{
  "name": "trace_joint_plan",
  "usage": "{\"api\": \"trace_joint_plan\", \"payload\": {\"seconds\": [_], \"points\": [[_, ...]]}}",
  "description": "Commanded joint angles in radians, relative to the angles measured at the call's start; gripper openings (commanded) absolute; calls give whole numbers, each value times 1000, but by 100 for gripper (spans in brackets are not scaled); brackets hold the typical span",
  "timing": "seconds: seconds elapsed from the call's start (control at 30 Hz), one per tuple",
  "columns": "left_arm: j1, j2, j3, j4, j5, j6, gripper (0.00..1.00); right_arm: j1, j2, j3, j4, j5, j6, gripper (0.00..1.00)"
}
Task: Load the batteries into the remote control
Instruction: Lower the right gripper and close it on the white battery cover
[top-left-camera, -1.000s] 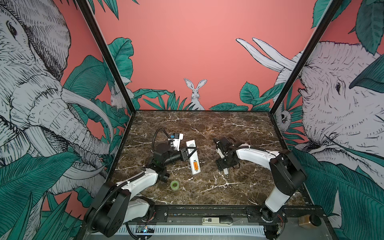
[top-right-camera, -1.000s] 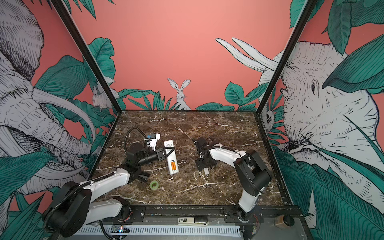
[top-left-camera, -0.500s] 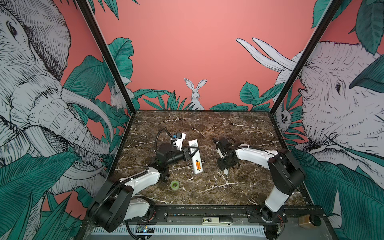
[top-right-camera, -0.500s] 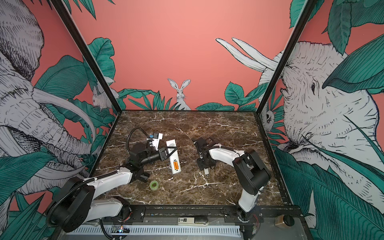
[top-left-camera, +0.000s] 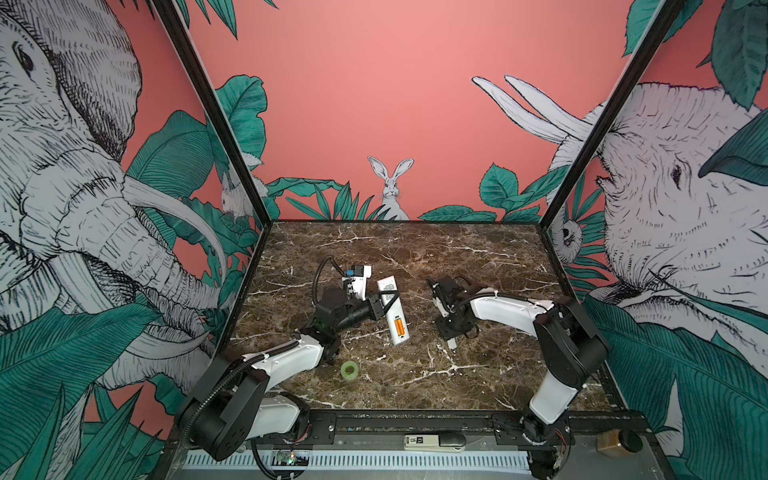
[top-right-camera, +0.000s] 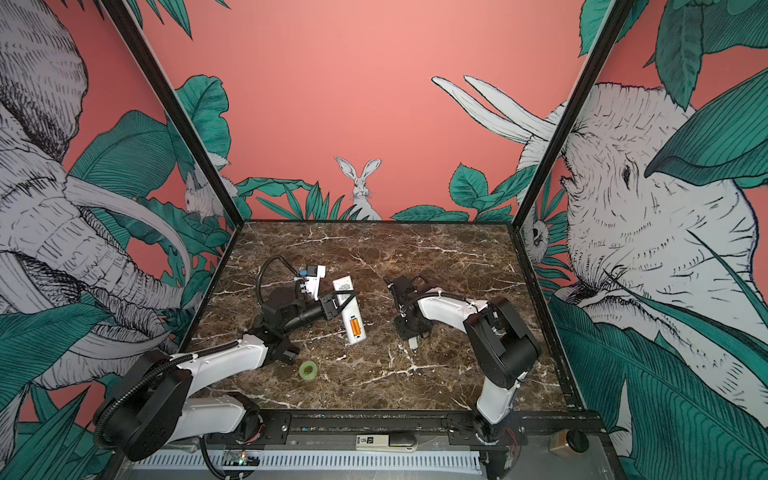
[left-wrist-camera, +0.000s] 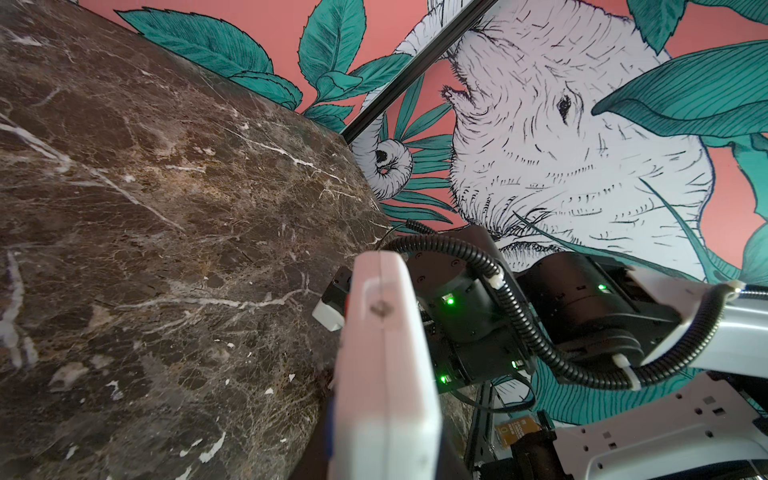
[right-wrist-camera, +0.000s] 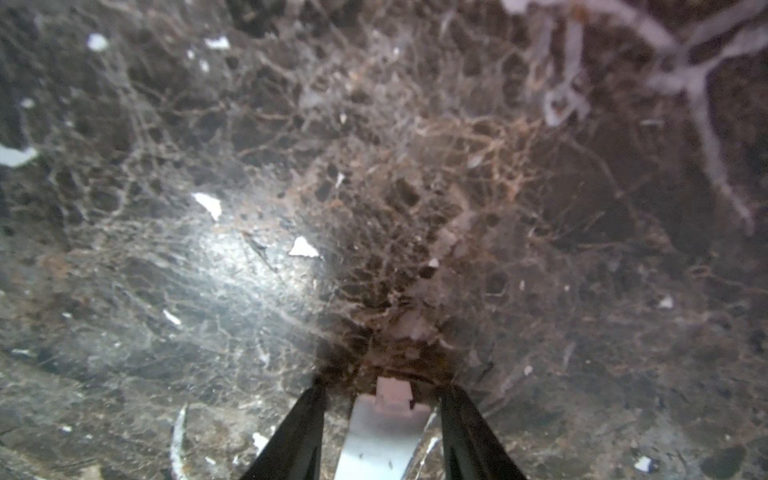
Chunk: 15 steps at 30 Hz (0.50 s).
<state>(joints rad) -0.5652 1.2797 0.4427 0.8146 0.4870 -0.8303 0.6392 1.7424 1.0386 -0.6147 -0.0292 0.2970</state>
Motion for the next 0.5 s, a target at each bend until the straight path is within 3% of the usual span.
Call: {"api": "trace_joint_plan", "payload": {"seconds": [0.0, 0.47], "points": [[-7, -5, -4, 57, -26, -12, 0, -7, 12, -20, -4, 15, 12, 44], [-14, 11, 0, 66, -33, -21, 0, -7, 14, -29, 10, 0, 14, 30]]}}
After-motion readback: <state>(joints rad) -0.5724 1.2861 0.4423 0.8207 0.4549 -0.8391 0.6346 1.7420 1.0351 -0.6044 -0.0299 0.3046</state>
